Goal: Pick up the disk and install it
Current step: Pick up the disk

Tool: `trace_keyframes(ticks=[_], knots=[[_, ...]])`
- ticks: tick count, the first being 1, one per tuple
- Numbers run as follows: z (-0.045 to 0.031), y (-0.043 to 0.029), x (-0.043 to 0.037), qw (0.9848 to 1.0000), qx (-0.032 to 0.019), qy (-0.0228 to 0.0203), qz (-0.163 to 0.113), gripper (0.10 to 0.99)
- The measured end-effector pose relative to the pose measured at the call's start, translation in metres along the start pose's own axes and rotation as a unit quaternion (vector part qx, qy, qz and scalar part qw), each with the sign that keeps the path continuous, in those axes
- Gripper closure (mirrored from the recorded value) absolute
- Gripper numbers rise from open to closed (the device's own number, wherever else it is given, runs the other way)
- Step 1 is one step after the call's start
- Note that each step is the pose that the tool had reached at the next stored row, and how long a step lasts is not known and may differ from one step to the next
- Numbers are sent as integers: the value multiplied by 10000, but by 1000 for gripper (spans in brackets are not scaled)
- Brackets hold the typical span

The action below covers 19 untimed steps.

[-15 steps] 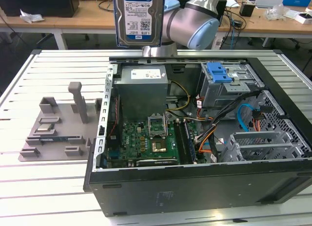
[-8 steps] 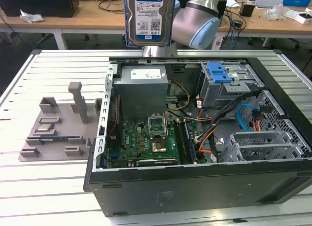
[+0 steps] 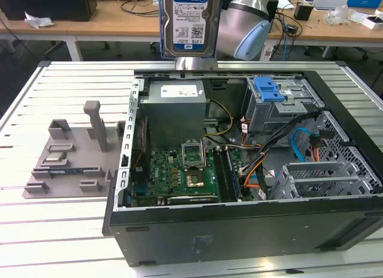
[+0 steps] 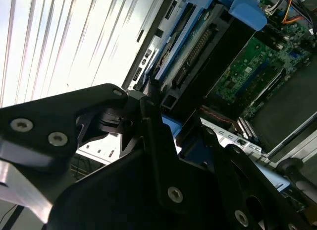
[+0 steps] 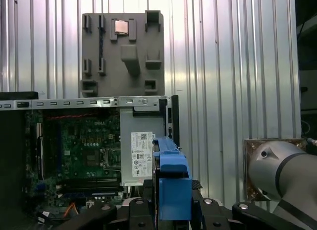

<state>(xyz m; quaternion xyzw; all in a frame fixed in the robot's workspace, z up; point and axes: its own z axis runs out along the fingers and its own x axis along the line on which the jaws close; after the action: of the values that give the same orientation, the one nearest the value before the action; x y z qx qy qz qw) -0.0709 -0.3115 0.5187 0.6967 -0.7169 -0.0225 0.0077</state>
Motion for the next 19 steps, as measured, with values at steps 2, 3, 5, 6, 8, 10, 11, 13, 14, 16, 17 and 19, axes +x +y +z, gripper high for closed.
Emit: trace_keyframes(ticks=[2, 3, 5, 6, 8, 10, 11, 13, 14, 16, 17, 19], knots=[[-1, -11, 47, 10000, 0, 0, 1, 722], [-2, -18, 79, 10000, 0, 0, 0, 722], [-4, -27, 133, 10000, 0, 0, 0, 722], [-4, -33, 160, 10000, 0, 0, 0, 722], [-5, -40, 197, 10000, 0, 0, 0, 722], [-6, -48, 225, 10000, 0, 0, 0, 722], [-6, -51, 236, 10000, 0, 0, 0, 722], [-7, -59, 262, 10000, 0, 0, 0, 722], [-8, -65, 285, 10000, 0, 0, 0, 722], [-9, -72, 316, 10000, 0, 0, 1, 722], [-10, -78, 351, 10000, 0, 0, 0, 722], [-11, -82, 389, 10000, 0, 0, 0, 722]])
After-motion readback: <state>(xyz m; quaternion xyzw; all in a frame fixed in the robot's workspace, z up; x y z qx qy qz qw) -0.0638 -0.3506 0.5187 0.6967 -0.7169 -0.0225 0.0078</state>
